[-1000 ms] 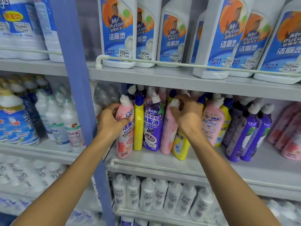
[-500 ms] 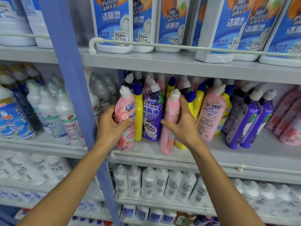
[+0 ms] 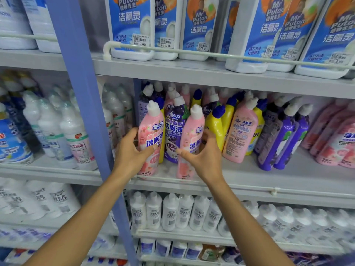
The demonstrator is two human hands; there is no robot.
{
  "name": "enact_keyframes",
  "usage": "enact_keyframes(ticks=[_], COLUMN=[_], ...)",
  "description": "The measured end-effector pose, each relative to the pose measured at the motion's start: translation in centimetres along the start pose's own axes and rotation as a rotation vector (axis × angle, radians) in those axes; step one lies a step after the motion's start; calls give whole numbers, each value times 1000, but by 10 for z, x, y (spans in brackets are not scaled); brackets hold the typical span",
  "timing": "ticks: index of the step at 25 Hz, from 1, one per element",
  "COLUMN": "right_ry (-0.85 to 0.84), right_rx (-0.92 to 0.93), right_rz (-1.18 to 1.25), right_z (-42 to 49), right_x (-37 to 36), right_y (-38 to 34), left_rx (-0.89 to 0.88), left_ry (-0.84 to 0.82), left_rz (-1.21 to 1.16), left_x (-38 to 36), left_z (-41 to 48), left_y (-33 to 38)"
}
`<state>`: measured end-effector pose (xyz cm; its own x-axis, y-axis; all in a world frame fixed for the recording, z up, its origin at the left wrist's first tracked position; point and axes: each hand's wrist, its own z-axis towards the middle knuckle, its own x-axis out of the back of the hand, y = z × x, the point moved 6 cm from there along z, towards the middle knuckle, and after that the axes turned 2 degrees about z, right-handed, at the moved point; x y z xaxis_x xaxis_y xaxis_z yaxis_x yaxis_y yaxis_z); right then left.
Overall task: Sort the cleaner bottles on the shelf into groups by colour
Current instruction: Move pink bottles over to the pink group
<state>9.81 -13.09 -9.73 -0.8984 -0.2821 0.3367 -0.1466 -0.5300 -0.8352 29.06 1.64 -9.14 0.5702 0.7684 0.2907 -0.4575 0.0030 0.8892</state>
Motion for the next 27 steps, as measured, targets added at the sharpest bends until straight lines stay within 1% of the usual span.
enact_keyframes(ticks=[1, 3, 6, 8, 9, 12, 14, 17, 20, 24, 27], right_ry=[43, 42, -59, -96, -74, 61, 132, 215, 245, 306, 367], right_rx=[2, 9, -5, -12, -12, -21, 20, 77, 113, 51, 13], right_rz=[-44, -22, 120, 117, 105, 54, 32, 55, 24, 5, -14], right_z=[-2, -4, -7, -7, -7, -10, -12, -12, -13, -25, -28], right_x=[-5, -14, -13, -13, -14, -14, -8, 17, 53, 120, 185], right_y=[0, 5, 22, 26, 25, 16, 5, -13, -21, 11, 39], left_rx=[-14, -34, -8, -4, -12, -57, -103, -176, -214, -242, -230], left_ry=[-30, -74, -59, -34, -30, -60, -101, -120, -127, -229, -301], left_rz=[-9, -20, -28, -11, -16, -52, -57, -88, -136, -187, -221], left_x=[-2, -2, 2, 0, -2, -10, -16, -27, -46, -107, -171], left_z=[0, -1, -4, -6, -7, -10, -15, -20, -24, -37, -52], left_y=[0, -2, -10, -14, -13, -9, -1, 21, 54, 93, 115])
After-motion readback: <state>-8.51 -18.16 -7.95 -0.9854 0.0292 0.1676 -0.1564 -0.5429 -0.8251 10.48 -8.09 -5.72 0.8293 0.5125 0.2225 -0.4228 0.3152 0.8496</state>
